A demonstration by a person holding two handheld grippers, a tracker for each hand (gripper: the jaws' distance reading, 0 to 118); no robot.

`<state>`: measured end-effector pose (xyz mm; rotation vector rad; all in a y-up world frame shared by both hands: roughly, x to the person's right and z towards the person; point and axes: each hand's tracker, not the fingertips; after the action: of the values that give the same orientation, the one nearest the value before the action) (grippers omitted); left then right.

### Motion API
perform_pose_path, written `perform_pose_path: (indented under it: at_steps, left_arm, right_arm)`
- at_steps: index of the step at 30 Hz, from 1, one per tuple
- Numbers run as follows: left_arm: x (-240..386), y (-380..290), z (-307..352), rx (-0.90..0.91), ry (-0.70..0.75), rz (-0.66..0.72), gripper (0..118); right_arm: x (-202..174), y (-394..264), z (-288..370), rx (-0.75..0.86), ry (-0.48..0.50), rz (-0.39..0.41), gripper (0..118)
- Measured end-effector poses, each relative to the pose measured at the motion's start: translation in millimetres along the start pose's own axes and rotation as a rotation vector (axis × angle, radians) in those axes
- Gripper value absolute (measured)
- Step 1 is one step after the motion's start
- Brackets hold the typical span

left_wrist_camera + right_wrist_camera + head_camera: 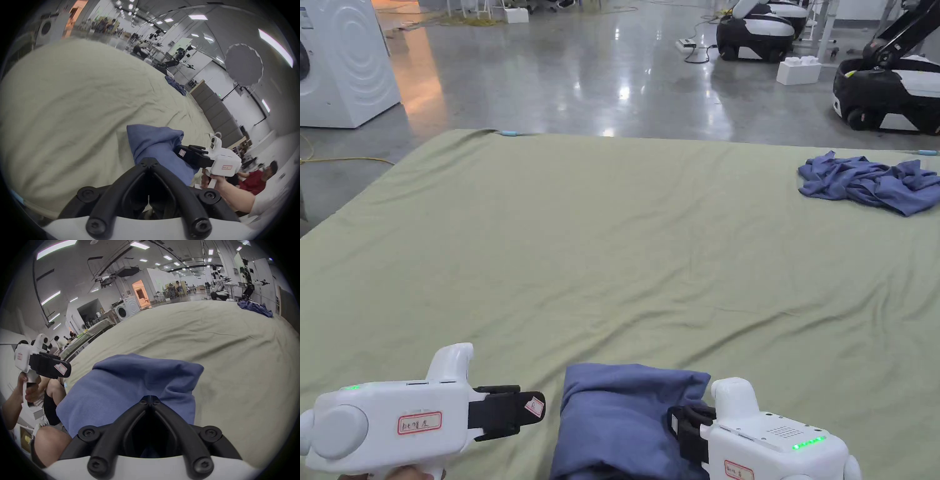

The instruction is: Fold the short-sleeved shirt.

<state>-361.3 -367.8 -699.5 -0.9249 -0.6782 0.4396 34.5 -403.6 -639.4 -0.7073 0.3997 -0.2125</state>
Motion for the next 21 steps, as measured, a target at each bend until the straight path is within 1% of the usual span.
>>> perform_pose_path:
  at_steps: [2,5,6,7,8,9,10,11,13,15,17,18,21]
  left_arm:
    - [-10,-1,-9,-0.028,-0.007,0.069,0]
    - [-25,-4,-26,-0.1,-0.145,0.226,0]
    - [-31,-7,-31,-0.11,-0.212,0.298,2]
    - [-38,-9,-36,-0.123,-0.279,0.371,24]
    - [-43,-13,-40,-0.118,-0.388,0.449,66]
    - [-44,-17,-44,-0.103,-0.484,0.485,108]
    - [-43,-19,-49,-0.131,-0.528,0.483,118]
    - [-47,-16,-49,-0.118,-0.504,0.507,118]
    - [-59,-7,-55,-0.114,-0.441,0.502,118]
    - [-70,-2,-63,-0.122,-0.43,0.515,118]
    - [-56,-19,-73,-0.147,-0.418,0.527,118]
    - [-51,-19,-78,-0.139,-0.419,0.522,118]
    - [-41,-17,-96,-0.179,-0.436,0.435,118]
  right_arm:
    - [0,0,-1,-0.005,0.007,0.001,2]
    - [-1,1,0,-0.006,0.013,-0.003,2]
    - [1,1,0,-0.004,0.017,-0.011,2]
    - [1,1,1,-0.004,0.019,-0.018,2]
    - [2,1,1,-0.006,0.021,-0.022,2]
    - [2,0,1,-0.004,0.021,-0.023,2]
    - [2,0,2,-0.004,0.021,-0.024,2]
    - [2,0,2,-0.004,0.021,-0.025,2]
    - [1,0,2,-0.004,0.02,-0.024,2]
    - [2,1,2,-0.007,0.021,-0.028,2]
    - [2,1,2,-0.008,0.021,-0.033,2]
    - [2,1,2,-0.009,0.022,-0.034,2]
    - [3,2,3,-0.012,0.023,-0.034,2]
